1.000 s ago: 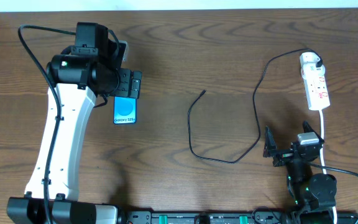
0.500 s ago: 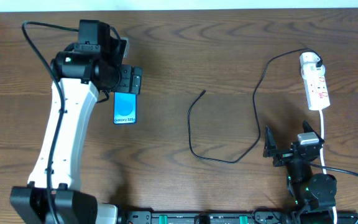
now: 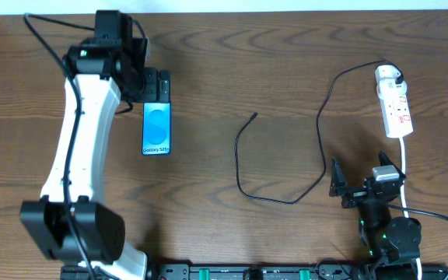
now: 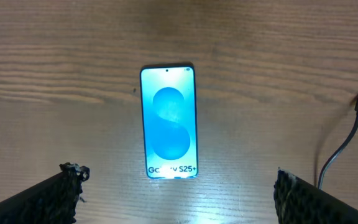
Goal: Plug charger to phone and switch on socket
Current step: 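Raise the left arm and move the left gripper over the blue phone, then lower the left gripper and close it on the phone's bottom edge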
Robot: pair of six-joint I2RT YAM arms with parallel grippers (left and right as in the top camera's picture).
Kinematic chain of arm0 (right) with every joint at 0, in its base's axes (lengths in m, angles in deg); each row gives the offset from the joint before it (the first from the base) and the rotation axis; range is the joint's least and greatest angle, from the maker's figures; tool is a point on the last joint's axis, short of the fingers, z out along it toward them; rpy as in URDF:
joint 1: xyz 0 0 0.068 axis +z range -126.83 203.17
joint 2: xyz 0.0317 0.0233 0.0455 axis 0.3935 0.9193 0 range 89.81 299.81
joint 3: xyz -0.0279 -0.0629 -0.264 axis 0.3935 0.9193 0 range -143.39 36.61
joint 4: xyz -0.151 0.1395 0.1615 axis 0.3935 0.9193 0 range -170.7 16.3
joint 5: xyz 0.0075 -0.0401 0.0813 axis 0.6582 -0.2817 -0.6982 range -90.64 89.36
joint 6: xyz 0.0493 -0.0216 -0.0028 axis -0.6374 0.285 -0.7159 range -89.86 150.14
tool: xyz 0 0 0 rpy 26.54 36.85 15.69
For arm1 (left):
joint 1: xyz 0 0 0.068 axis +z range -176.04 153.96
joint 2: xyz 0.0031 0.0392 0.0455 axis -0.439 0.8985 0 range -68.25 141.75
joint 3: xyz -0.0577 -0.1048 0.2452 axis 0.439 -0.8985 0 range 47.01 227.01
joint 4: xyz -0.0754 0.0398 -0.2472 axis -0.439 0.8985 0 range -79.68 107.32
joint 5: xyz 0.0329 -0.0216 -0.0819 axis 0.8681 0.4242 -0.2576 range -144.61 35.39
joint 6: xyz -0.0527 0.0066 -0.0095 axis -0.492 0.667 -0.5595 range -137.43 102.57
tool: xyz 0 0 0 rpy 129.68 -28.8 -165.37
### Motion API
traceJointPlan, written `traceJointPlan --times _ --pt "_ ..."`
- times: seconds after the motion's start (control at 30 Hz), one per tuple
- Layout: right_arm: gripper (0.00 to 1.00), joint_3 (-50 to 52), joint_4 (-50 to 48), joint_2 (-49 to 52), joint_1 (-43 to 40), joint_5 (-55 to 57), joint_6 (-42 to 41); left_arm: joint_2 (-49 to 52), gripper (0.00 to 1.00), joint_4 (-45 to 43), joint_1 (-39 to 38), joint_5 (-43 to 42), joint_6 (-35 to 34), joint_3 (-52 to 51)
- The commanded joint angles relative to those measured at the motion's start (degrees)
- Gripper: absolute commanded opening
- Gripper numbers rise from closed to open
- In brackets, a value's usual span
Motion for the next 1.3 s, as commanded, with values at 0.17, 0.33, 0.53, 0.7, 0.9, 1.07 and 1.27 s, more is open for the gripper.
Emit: traceJointPlan --times 0.17,0.33,0.53,0.7,0.9,1.07,1.27 --pt "0.99 0.13 0.22 -0.35 0.33 0.48 0.42 6.08 0.98 1.79 0.68 1.16 -0.46 5.05" --pt "0.99 0.15 0.22 -0.35 0.33 0.48 0.42 8.20 0.98 1.57 2.21 1.14 -0.42 4.98" --pt "0.99 0.13 0.22 -0.35 0.33 0.48 0.42 11.80 0.98 1.51 2.34 1.14 0.02 4.92" --pt "0.99 0.15 0.22 -0.35 0.33 0.46 0.42 15.37 0.98 1.31 2.34 1.14 0.00 4.83" --pt "0.99 0.13 0.22 -0.37 0.33 0.48 0.42 19.02 0.98 1.20 2.34 1.14 0.00 4.81" --pt "0.99 0.13 0.22 -0.35 0.33 0.48 0.42 20.52 0.98 0.85 2.34 1.09 -0.52 2.34" --pt "0.99 0.13 0.22 -0.35 0.33 0.48 0.42 20.52 0.98 -3.76 2.21 0.00 -2.78 -3.30"
